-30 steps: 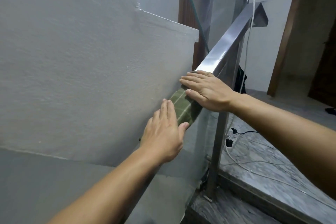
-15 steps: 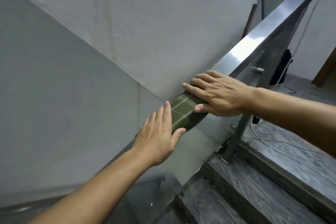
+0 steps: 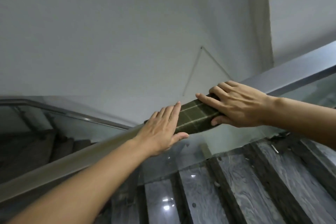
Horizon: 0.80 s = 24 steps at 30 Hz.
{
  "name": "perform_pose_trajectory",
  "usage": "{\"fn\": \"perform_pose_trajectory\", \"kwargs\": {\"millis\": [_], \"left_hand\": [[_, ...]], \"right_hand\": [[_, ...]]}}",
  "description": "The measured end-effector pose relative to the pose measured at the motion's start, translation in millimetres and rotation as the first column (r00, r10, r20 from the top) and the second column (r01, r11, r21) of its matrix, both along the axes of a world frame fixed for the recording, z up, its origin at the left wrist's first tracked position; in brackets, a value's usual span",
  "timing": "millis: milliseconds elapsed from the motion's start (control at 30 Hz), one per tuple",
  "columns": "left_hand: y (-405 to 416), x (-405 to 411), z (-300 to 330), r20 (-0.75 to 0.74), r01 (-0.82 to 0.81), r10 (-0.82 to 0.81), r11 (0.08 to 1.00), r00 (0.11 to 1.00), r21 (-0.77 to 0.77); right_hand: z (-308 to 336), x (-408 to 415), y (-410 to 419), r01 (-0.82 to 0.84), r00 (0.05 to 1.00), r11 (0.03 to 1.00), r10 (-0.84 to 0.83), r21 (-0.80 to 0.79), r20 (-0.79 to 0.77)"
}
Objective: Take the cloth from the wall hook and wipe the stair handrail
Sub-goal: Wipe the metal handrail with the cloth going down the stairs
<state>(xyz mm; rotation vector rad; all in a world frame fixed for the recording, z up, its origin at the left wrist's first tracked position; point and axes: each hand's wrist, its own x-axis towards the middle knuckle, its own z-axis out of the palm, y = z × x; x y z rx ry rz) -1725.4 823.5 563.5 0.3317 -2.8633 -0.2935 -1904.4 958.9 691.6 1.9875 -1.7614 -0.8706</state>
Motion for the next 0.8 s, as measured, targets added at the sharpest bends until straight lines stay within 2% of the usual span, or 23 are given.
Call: {"fn": "perform_pose_trajectory", "kwargs": {"millis": [500,633,800], "left_hand": [[-120,223,-162,0.049,-0.132,0.128,0.988,0.991,0.08],[-151,277,-203,0.079,-0.164,0.155,0.978,0.985,0.125],[-180,325,-248,0.047,-0.196,0.192,0.972,0.98,0.129]], "right_hand": [[-170,220,-139,-0.071,0.997,0.997,0.071,0.031,0.003],[-209,276,-172,-0.051,0.998,0.997,0.049,0.06,0.025],[-247,325,-203,-0.03,0.999,0.995,0.027,0.095,0.031]]}}
